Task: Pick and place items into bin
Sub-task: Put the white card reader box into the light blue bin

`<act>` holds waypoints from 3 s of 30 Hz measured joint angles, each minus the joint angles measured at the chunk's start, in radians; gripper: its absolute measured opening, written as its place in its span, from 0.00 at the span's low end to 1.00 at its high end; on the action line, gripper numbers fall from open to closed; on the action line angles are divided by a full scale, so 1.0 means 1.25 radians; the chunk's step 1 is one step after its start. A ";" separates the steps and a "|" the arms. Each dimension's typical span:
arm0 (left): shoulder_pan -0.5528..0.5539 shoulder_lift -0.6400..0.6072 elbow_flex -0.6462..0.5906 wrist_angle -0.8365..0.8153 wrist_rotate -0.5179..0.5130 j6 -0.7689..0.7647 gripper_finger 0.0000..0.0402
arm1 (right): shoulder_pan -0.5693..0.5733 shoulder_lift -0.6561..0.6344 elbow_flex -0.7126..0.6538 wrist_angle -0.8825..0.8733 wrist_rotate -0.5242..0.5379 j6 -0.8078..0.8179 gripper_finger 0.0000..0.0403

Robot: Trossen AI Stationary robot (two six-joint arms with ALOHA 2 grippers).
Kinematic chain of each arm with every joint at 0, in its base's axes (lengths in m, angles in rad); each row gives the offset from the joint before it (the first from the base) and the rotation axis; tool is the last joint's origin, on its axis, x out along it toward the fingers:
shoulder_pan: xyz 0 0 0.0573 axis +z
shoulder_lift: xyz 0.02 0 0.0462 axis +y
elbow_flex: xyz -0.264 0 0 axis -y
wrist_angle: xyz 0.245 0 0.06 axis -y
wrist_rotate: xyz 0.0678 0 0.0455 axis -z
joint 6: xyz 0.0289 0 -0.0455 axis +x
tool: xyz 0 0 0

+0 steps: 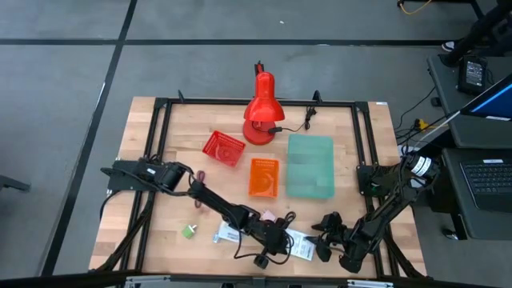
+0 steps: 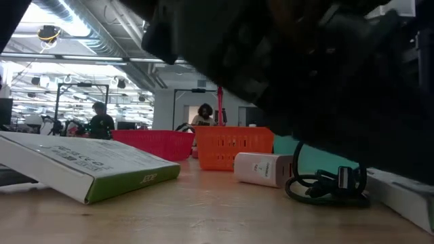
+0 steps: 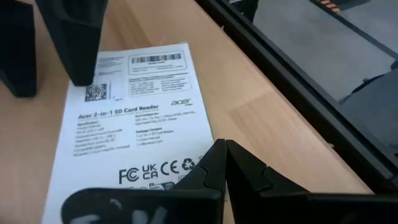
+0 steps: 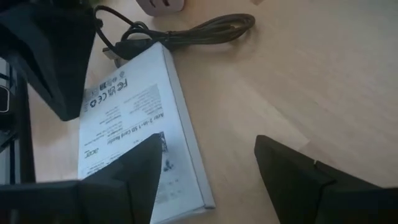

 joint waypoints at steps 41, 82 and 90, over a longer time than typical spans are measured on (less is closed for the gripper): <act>0.019 0.020 -0.001 -0.036 0.031 -0.054 0.01 | -0.016 -0.002 0.001 0.224 -0.004 -0.191 0.51; -0.023 -0.532 -0.420 0.077 -0.209 0.089 0.00 | 0.005 -0.085 0.071 0.180 0.085 -0.436 0.06; -0.032 -0.716 -0.678 0.230 -0.334 0.072 0.00 | -0.047 -0.116 0.104 0.085 0.088 -0.443 0.06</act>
